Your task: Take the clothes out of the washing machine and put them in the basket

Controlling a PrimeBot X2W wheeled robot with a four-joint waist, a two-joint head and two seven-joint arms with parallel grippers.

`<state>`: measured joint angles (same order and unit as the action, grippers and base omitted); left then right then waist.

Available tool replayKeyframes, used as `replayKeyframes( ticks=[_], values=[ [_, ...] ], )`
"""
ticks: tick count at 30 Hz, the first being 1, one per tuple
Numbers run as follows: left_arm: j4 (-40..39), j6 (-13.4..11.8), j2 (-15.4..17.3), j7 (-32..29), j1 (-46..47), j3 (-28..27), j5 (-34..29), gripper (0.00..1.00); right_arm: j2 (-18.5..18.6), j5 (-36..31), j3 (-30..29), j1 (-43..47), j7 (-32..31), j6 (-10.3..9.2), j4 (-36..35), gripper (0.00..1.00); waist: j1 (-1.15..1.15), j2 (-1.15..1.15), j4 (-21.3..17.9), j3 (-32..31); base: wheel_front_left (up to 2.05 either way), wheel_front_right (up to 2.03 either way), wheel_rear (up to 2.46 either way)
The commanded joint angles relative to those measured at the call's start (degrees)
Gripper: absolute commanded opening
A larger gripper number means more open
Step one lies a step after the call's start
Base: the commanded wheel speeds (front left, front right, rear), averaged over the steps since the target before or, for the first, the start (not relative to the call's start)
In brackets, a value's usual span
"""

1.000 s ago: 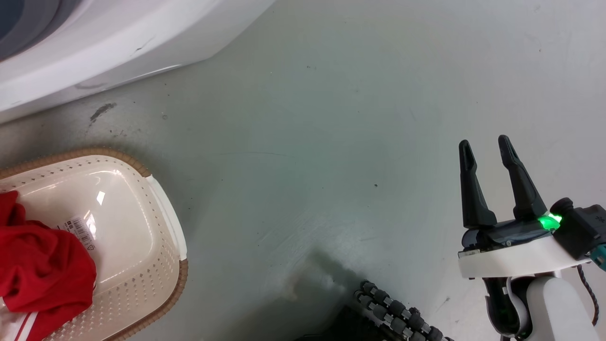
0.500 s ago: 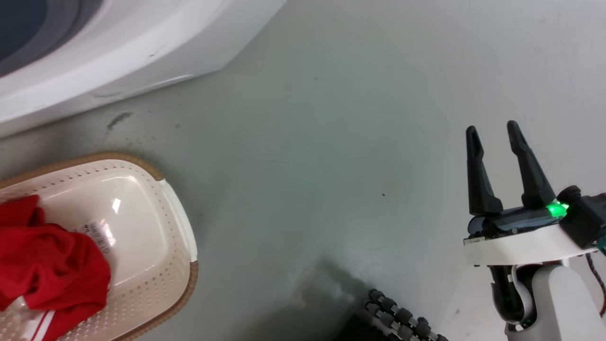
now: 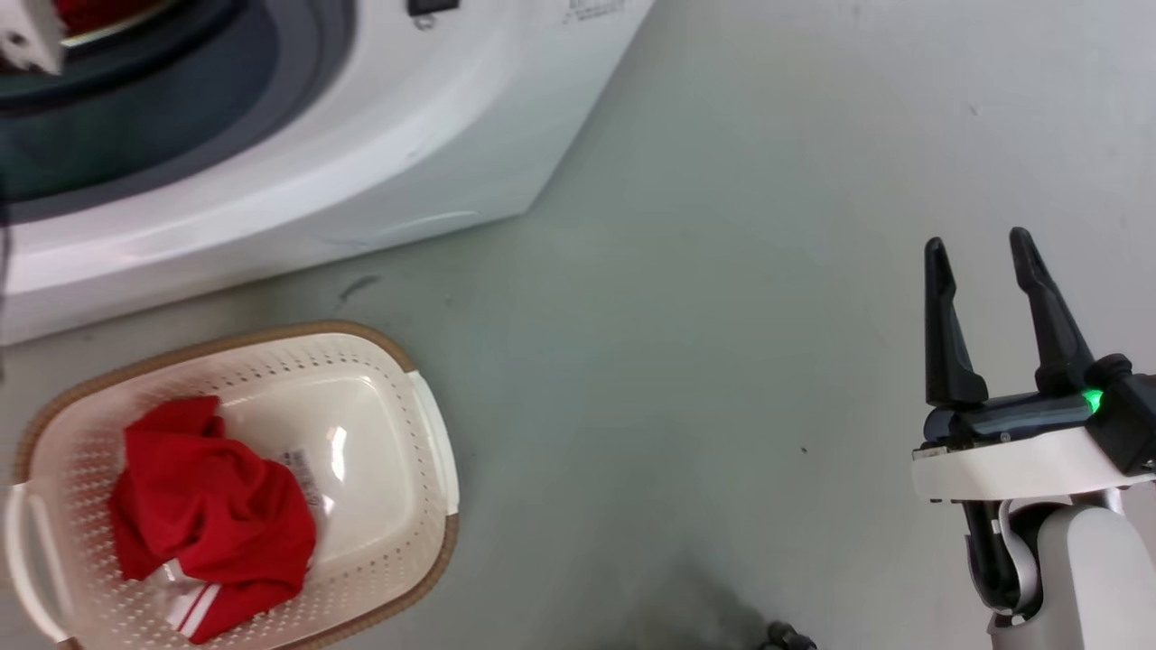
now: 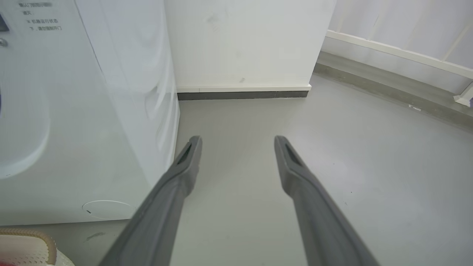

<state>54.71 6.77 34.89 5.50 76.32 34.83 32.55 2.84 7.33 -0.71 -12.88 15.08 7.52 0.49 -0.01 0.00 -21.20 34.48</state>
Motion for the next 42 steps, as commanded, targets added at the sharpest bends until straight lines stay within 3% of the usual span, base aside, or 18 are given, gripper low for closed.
replayKeyframes(
  ticks=[1, 5, 11, 22, 32, 42],
  values=[
    [0.4, -0.2, -0.5, 1.5, -1.9, 0.1, 0.1, 0.00, 0.1, -0.6, -0.4, 0.6, 0.1, -0.06, 0.2, 1.00, 0.01, 0.00, 2.6, -3.0, 0.00, 0.00, 0.00],
    [0.9, -0.9, -2.8, 7.2, -5.4, -0.2, 0.8, 0.00, 0.1, -1.9, -1.3, 1.4, 0.1, -0.06, 0.4, 1.00, 0.01, 0.00, 4.6, -6.6, 0.00, 0.00, 0.00],
    [-2.5, -2.4, -5.3, 9.7, -12.5, -3.3, 2.1, 0.00, 0.1, -3.8, -2.3, 2.4, 0.1, -0.06, 1.0, 1.00, 0.01, 0.00, 7.6, -11.8, 0.00, 0.00, 0.00],
    [-30.6, -7.6, -8.9, 9.8, -35.5, -15.4, -5.4, 0.00, 0.1, -5.4, -3.8, 4.7, 0.1, -0.06, 2.2, 1.00, 0.01, 0.00, 12.4, -19.2, 0.00, 0.00, 0.00],
    [-46.5, -5.9, -13.0, 9.7, -51.3, -18.7, -10.0, 0.00, 0.1, -6.2, -4.0, 7.2, 0.1, -0.06, 3.1, 1.00, 0.01, 0.00, 16.4, -23.1, 0.00, 0.00, 0.00],
    [-59.0, -5.7, -15.1, 9.3, -59.7, -18.5, -10.5, 0.00, 0.0, -7.0, -4.2, 8.1, 0.1, -0.06, 3.1, 1.00, 0.01, 0.00, 18.6, -24.0, 0.00, 0.00, 0.00]
  ],
)
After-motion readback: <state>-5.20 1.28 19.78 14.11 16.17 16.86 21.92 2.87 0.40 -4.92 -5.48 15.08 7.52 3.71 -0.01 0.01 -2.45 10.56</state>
